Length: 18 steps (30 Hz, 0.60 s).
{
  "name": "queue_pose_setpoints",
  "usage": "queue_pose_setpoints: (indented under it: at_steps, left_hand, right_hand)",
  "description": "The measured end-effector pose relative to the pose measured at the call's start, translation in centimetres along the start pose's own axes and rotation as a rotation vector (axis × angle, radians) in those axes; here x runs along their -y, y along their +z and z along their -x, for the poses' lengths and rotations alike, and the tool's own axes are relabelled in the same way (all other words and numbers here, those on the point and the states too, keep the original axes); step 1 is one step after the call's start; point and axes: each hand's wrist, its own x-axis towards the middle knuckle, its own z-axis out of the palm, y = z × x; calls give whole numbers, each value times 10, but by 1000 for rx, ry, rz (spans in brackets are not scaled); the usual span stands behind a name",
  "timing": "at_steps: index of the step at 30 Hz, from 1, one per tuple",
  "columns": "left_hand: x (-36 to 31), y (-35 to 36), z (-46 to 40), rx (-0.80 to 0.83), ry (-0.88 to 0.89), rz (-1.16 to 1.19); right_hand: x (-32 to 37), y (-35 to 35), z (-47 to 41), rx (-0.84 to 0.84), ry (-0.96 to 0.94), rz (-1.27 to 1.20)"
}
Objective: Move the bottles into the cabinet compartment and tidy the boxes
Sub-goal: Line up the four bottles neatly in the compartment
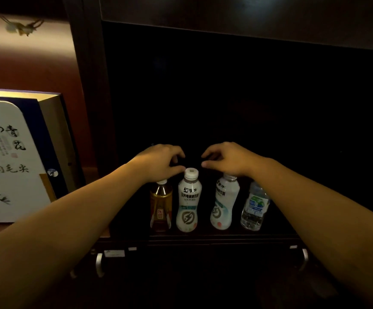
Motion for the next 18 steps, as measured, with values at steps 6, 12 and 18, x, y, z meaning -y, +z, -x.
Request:
queue_pose_setpoints:
  at_steps: [6, 12, 18]
  left_hand:
    - [-58, 0, -42, -103, 128, 37]
    - [-103, 15, -76, 110, 219, 31]
    - [-124, 34, -87, 319, 221, 0]
  right_hand:
    - [-50, -38, 22, -109, 79, 109]
    - [-92, -43, 45, -22, 270, 285]
    - [-113, -25, 53, 17, 344, 348]
